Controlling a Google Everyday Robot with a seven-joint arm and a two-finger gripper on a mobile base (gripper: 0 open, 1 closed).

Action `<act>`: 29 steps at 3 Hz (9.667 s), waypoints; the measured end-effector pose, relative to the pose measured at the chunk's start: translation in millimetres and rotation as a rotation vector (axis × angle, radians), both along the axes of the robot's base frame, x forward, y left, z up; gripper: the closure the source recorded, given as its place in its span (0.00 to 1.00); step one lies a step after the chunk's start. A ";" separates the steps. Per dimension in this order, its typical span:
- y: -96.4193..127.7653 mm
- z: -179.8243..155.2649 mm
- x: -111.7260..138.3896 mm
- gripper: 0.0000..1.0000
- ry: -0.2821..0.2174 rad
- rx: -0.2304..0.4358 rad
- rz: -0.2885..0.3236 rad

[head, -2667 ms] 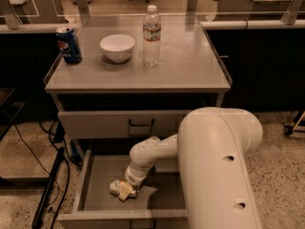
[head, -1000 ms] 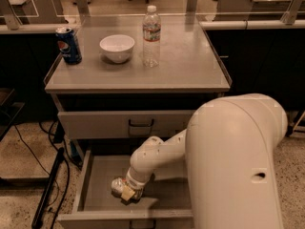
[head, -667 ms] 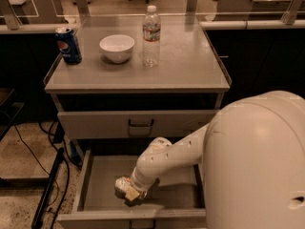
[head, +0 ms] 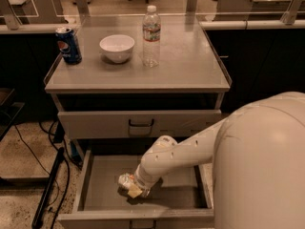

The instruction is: Pick 7up can from middle drawer and place on counter

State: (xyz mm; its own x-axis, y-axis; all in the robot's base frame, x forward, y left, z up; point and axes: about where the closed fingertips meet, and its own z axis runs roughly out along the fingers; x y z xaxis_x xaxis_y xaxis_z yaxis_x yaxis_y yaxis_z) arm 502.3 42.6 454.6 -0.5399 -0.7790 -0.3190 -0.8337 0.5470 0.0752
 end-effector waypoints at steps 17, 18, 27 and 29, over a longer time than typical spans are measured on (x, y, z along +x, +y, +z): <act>-241.2 424.8 68.9 1.00 -0.562 -0.068 -0.645; -240.7 428.2 70.4 1.00 -0.567 -0.064 -0.646; -201.3 379.1 211.7 0.82 -0.253 0.032 -0.524; -201.3 379.0 211.7 0.35 -0.252 0.032 -0.524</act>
Offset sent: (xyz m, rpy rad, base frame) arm -0.0174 -0.1175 0.0697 -0.0337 -0.0863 -0.2767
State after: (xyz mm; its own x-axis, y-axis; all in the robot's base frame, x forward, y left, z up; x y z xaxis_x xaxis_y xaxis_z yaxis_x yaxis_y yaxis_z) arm 714.0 -158.6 833.6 -0.7551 -0.4162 -0.5066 -0.4465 0.8922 -0.0677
